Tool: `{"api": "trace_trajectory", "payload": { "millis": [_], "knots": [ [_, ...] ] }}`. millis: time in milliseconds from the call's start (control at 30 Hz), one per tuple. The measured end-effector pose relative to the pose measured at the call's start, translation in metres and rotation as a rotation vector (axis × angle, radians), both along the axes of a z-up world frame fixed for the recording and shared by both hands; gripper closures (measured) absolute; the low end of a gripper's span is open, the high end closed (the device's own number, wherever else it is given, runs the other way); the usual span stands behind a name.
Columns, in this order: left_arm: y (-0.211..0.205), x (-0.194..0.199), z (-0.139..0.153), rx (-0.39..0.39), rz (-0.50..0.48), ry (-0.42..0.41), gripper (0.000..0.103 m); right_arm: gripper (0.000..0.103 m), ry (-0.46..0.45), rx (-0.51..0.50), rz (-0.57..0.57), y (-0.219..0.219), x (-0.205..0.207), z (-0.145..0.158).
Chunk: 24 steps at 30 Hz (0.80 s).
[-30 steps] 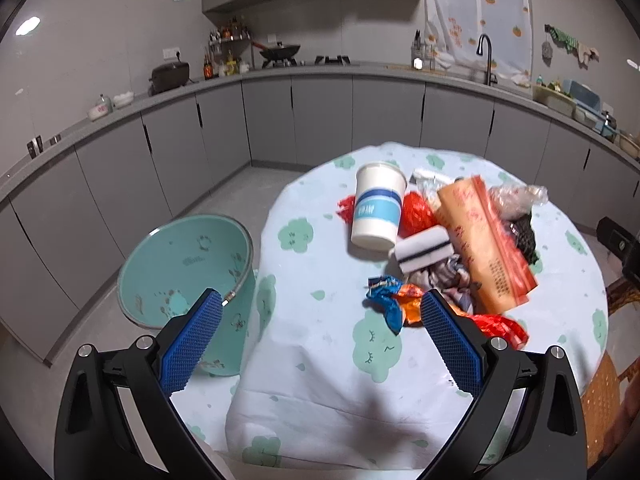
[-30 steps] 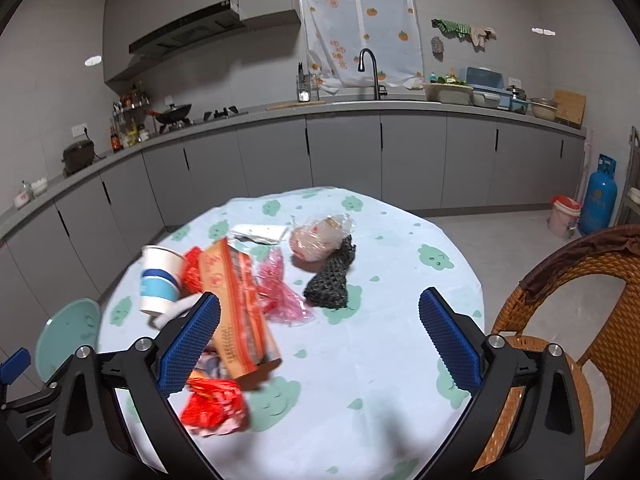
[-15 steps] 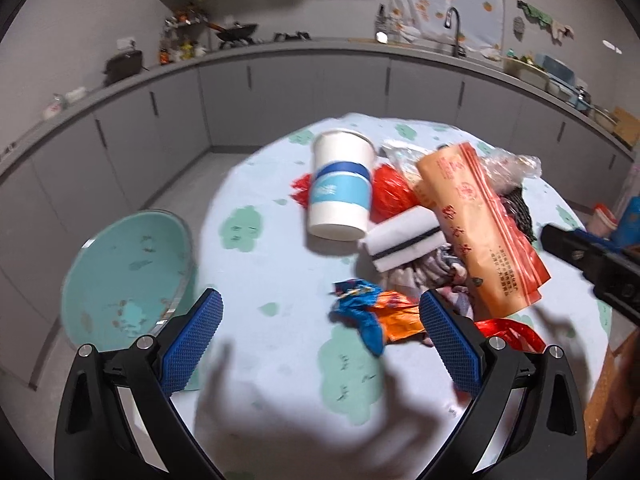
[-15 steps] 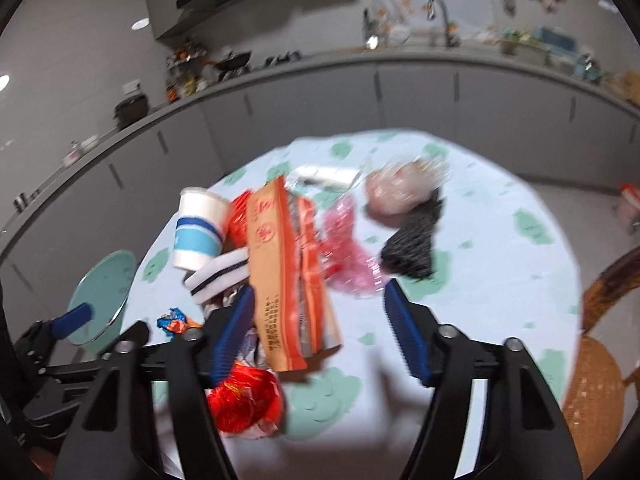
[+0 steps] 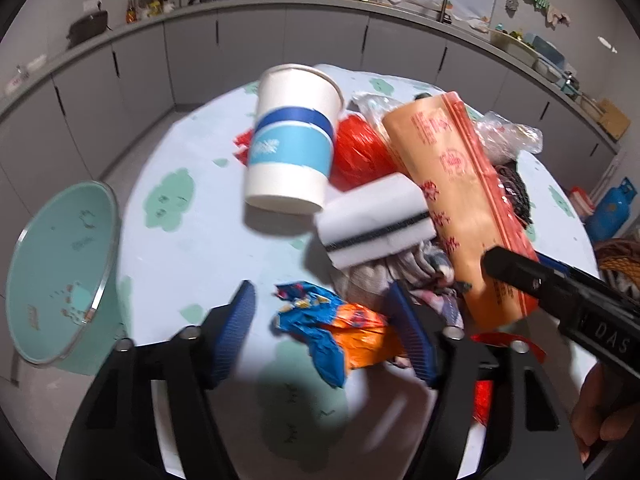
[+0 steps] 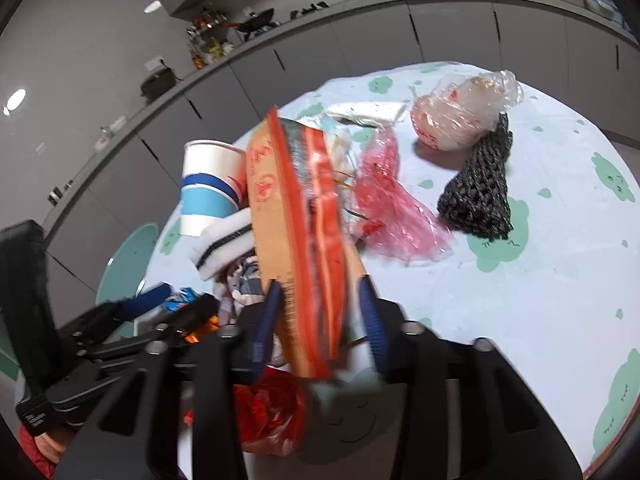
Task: Collect trash
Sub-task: 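Grasp the blue candy wrapper with the left tool while the right tool grasps the orange snack bag, then carry the wrapper and orange bag over the teal basin and release both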
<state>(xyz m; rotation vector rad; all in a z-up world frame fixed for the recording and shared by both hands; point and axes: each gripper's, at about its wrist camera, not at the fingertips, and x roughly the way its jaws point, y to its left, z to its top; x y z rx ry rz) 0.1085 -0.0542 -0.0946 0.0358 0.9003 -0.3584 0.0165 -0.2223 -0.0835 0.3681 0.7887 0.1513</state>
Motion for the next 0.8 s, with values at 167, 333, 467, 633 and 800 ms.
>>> {"api": "trace_trajectory", "payload": {
  "millis": [167,333,467,633,800],
  "knots": [
    [0.0,-0.009,0.008,-0.028,-0.028,-0.024,0.055,0.098,-0.019,0.021,0.01,0.0,-0.008,0.008],
    [0.011,-0.025,0.028,-0.044,-0.02,-0.086,0.062,0.098,-0.09,0.034,-0.005,-0.004,-0.023,0.028],
    [0.022,-0.035,0.045,-0.085,-0.004,-0.123,0.086,0.098,-0.16,0.008,-0.039,-0.004,-0.039,0.047],
    [0.026,-0.041,0.055,-0.07,0.005,-0.172,0.09,0.098,-0.172,-0.045,-0.067,0.003,-0.048,0.05],
    [0.027,-0.042,0.05,-0.016,0.023,-0.183,0.017,0.098,-0.164,-0.039,-0.086,0.003,-0.052,0.052]
  ]
}}
